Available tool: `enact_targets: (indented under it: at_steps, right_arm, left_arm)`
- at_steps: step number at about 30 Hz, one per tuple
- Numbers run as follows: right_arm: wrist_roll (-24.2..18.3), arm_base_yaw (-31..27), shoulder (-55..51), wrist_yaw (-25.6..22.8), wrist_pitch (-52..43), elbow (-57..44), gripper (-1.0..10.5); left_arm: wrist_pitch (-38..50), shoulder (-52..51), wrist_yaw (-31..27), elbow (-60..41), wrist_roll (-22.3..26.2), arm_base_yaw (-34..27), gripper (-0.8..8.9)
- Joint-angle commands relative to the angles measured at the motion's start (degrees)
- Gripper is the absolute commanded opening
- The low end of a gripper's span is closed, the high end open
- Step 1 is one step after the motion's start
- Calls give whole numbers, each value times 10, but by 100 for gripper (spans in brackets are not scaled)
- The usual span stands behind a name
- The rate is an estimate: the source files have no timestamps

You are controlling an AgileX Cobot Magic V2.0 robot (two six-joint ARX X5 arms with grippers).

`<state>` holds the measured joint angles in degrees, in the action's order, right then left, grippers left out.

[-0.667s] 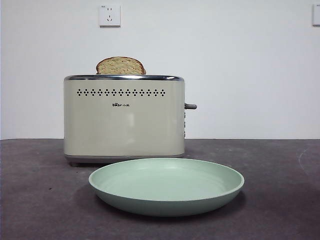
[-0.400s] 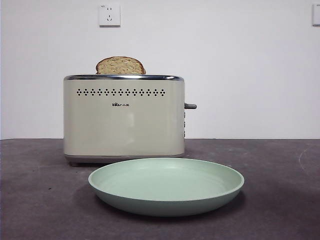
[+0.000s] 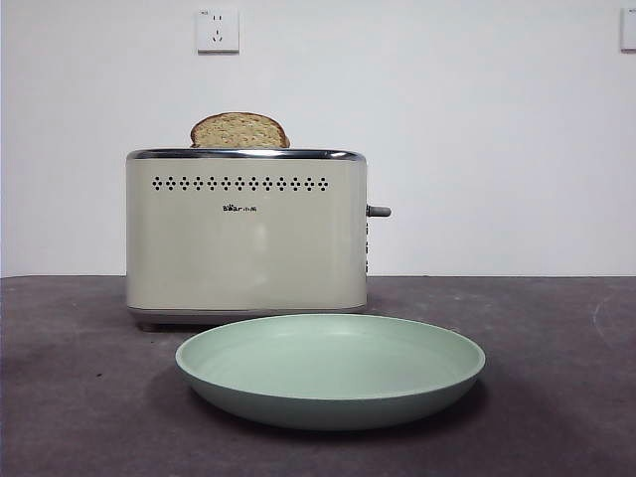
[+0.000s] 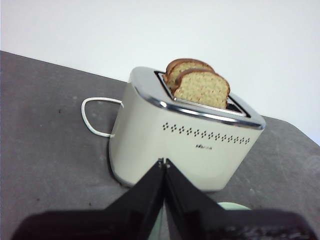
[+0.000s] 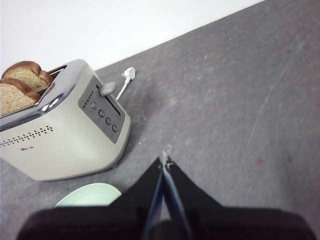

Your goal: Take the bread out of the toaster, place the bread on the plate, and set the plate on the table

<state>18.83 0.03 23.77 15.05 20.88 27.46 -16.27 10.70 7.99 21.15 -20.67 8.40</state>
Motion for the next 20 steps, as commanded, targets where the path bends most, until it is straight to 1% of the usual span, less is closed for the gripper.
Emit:
enact_targets:
  at_steps: [1,4,5,8,11,14,16,17,20]
  right_arm:
    - [-64,2,58,17,19,76,-2]
    - [-87,3,115,44,41,154,0]
    - [-93,3,130,47,48,178,1]
    - [-97,9,178,49,70,254,2]
    - [-112,16,221,82,83,320,2]
    - [-114,17,255,108,84,368,8]
    - [-114,18,274,121,84,391,47]
    - [-114,20,282,121,84,400,93]
    - [-114,23,302,121,83,414,235]
  left_arm:
    - [-1,50,2,35,5,-2,-6]
    - [-13,112,15,86,39,-2,-6]
    - [-20,132,18,103,46,-2,-6]
    - [-52,198,30,168,75,-2,-6]
    - [-97,268,30,242,100,-2,-4]
    - [-142,332,31,319,107,-2,0]
    - [-162,369,46,366,136,-2,10]
    - [-170,386,57,389,147,-2,44]
    - [-190,431,81,452,149,-1,270]
